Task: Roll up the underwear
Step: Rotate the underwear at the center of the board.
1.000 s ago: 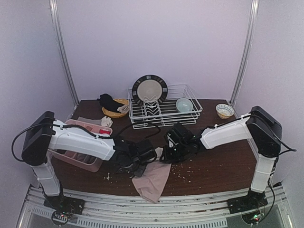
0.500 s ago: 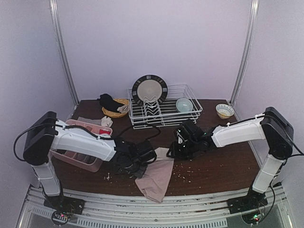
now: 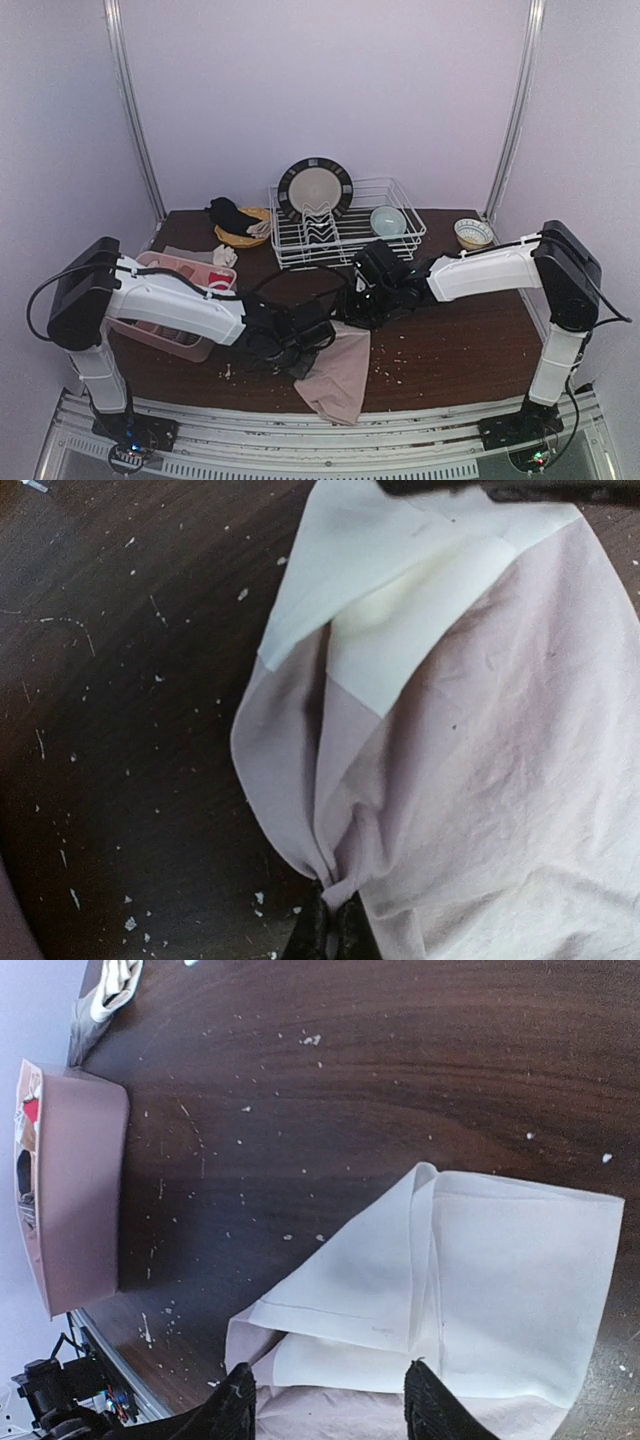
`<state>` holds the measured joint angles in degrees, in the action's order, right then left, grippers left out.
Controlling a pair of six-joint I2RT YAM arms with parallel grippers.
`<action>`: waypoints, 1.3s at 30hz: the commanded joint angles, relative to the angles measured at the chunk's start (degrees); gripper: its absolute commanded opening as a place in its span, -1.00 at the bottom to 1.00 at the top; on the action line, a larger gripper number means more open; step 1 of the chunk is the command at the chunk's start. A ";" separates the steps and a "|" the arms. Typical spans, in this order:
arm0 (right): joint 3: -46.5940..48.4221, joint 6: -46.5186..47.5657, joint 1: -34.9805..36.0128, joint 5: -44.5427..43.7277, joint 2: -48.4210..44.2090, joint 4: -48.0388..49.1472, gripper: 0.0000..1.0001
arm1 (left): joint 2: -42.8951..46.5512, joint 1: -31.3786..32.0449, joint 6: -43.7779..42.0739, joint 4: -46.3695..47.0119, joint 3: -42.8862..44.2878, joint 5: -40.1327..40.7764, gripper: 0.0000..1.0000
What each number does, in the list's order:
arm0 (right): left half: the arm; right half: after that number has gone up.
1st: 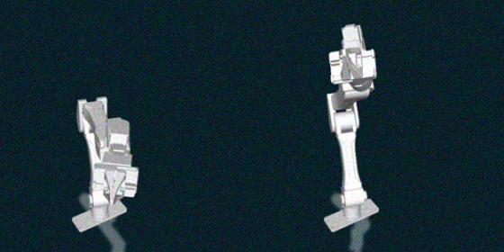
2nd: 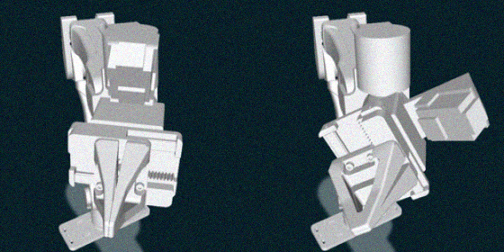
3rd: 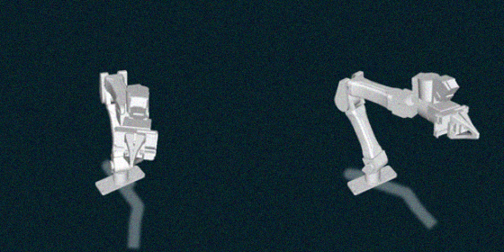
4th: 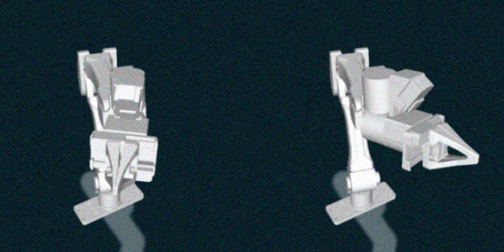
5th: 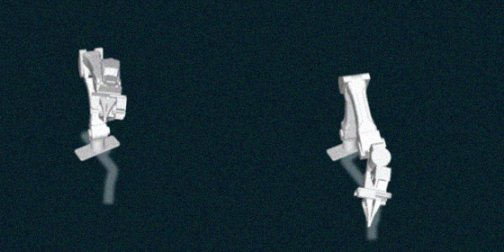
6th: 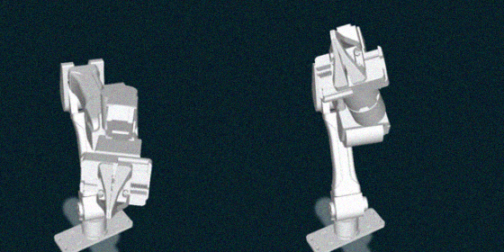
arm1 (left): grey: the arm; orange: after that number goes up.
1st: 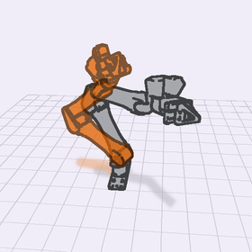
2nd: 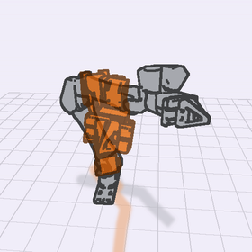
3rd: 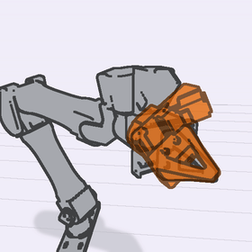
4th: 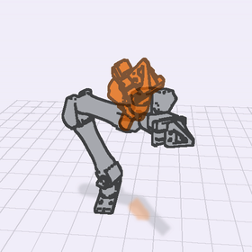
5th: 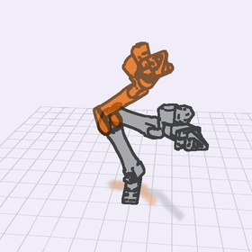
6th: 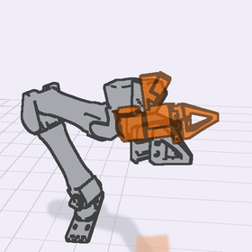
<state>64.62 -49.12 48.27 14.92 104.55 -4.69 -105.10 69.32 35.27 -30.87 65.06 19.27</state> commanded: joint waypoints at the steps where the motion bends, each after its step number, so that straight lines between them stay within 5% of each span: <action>1: 0.89 -3.59 0.81 1.12 2.21 -0.16 -0.01 | 0.84 -0.06 0.73 3.74 -0.39 -0.37 -1.00; 19: 1.83 -10.72 0.99 -0.77 8.13 2.62 -0.02 | 1.38 0.28 2.83 7.12 -5.44 -2.13 -1.00; 32: 7.68 -9.78 0.66 0.76 10.12 4.52 -0.95 | 1.45 0.58 2.70 7.71 -6.50 -2.12 -1.00; 37: 9.46 -8.49 0.64 2.18 9.75 5.90 -1.00 | 1.38 0.63 3.36 7.57 -6.78 -1.79 -1.00; 39: 10.02 -6.68 0.64 1.12 8.91 4.22 -0.83 | 1.53 0.64 3.92 7.01 -6.79 -1.18 -1.00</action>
<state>72.69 -58.46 49.01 16.27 114.61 0.40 -104.33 69.60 37.85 -23.66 59.55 18.00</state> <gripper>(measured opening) 0.024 0.003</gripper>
